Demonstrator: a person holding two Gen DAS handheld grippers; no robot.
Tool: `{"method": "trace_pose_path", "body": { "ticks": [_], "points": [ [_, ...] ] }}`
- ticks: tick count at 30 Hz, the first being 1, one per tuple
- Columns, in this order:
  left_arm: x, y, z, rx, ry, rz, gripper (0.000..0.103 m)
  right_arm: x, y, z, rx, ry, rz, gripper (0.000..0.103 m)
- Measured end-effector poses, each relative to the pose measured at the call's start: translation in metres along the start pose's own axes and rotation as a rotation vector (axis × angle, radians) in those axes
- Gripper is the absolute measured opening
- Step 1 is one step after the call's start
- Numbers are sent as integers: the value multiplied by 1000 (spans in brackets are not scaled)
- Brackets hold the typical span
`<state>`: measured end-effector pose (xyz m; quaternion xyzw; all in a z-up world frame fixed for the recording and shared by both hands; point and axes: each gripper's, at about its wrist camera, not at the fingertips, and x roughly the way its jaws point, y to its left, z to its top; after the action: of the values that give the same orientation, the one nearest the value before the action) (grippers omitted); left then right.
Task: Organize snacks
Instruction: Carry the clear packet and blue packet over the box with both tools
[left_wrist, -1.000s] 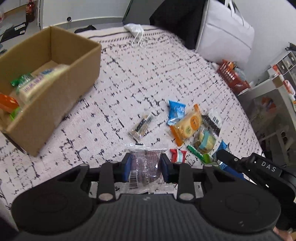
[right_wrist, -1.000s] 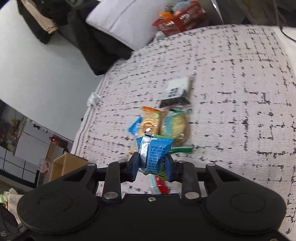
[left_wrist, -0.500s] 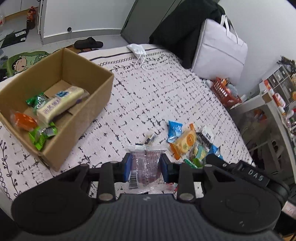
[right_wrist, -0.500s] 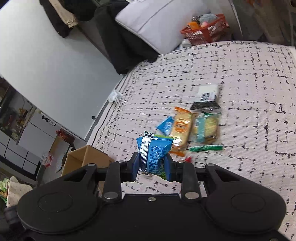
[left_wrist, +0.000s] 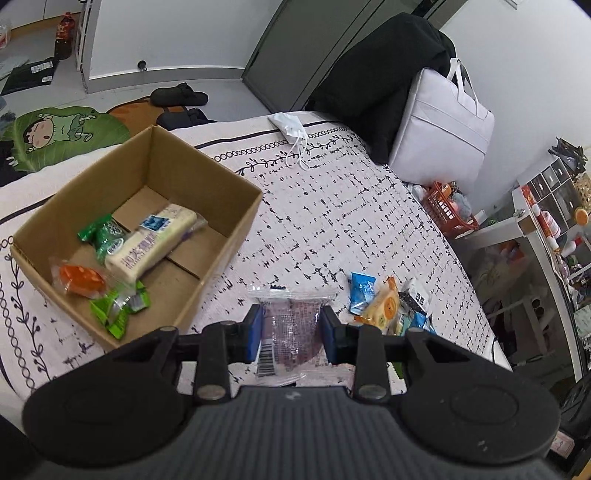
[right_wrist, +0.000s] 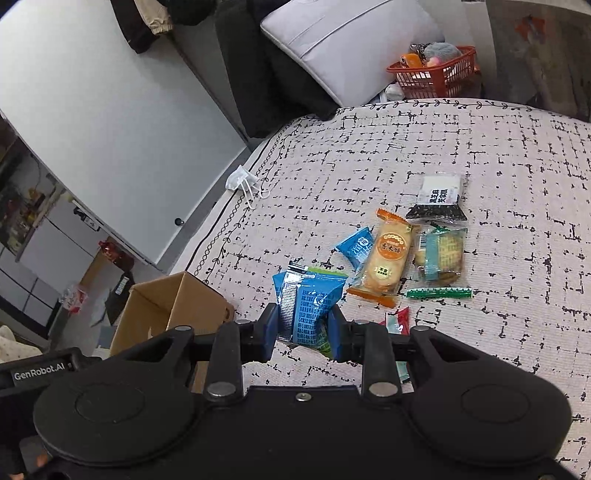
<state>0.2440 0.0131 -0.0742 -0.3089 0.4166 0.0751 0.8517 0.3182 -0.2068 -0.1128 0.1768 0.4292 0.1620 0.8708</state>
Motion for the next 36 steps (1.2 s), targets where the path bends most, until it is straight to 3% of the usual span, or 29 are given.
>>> {"method": "trace_pose_path", "body": {
  "ticks": [16, 36],
  "points": [
    [-4, 43, 41, -3, 15, -35, 32, -2, 55, 9, -66, -49, -18, 28],
    [7, 121, 90, -88, 31, 12, 32, 39, 129, -2, -182, 15, -7, 28]
  ]
}}
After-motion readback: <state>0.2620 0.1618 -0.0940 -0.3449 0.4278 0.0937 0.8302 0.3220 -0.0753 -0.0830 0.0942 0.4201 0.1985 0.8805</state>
